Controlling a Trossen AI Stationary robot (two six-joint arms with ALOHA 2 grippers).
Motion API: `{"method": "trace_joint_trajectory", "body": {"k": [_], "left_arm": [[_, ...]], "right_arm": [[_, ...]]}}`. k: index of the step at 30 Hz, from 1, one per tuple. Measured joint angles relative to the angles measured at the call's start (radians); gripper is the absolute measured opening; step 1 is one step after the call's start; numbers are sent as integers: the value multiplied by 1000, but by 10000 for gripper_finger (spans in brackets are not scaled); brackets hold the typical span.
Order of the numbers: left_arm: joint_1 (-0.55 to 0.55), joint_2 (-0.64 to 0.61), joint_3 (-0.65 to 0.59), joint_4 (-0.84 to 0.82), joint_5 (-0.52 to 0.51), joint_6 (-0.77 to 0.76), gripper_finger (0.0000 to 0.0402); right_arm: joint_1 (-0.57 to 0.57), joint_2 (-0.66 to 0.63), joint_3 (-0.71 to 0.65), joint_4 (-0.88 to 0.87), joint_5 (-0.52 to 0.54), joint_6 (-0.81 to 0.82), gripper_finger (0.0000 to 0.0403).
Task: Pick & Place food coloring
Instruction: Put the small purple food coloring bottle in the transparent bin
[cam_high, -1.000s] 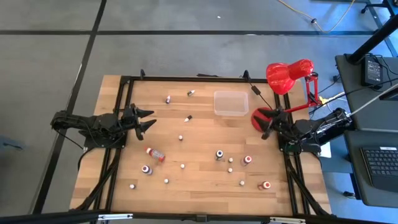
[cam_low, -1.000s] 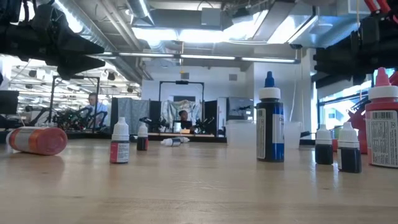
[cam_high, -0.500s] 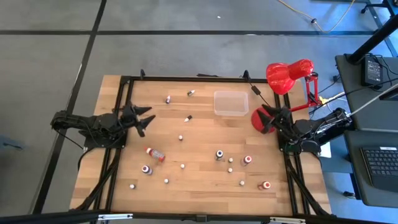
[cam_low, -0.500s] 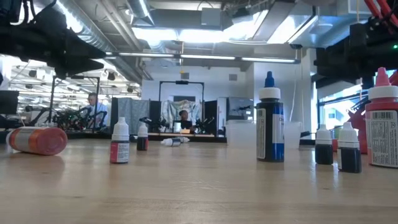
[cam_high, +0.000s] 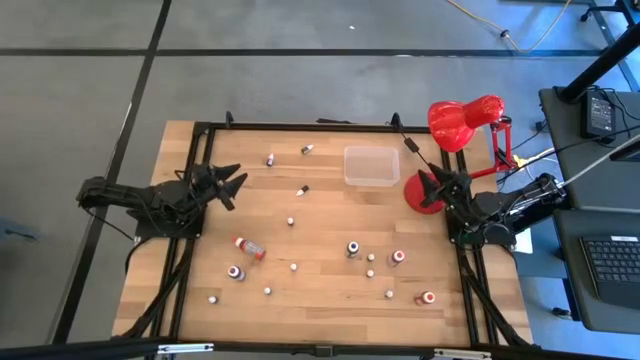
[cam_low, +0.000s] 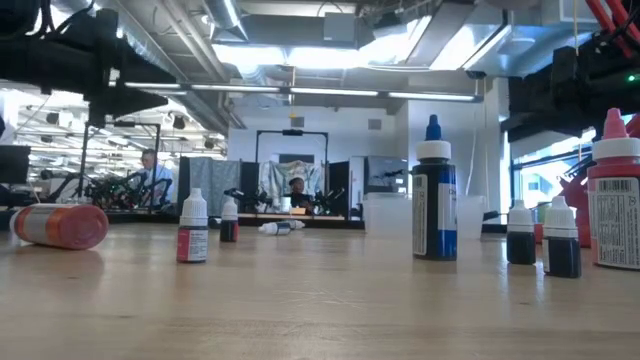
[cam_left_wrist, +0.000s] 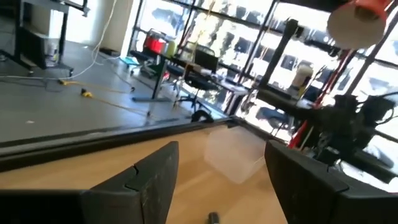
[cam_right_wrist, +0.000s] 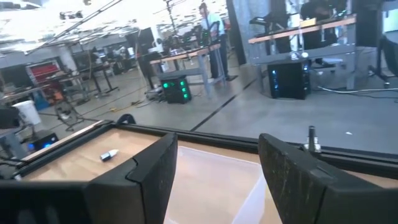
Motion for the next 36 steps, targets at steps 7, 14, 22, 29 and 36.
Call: {"method": "trace_joint_trajectory", "body": {"k": [7, 14, 22, 29, 36], "left_arm": [[138, 302, 194, -88, 103, -98, 228], [385, 690, 504, -401, 293, -231, 228], [639, 1076, 719, -616, 492, -251, 228], [701, 1305, 740, -544, 504, -250, 228], [709, 1429, 740, -466, 534, -254, 228]], "right_arm": [[0, 0, 0, 0, 7, 59, 227], [1, 0, 0, 4, 34, 155, 227], [0, 0, 0, 5, 34, 153, 227], [0, 0, 0, 4, 34, 152, 227], [0, 0, 0, 3, 34, 150, 227]]}}
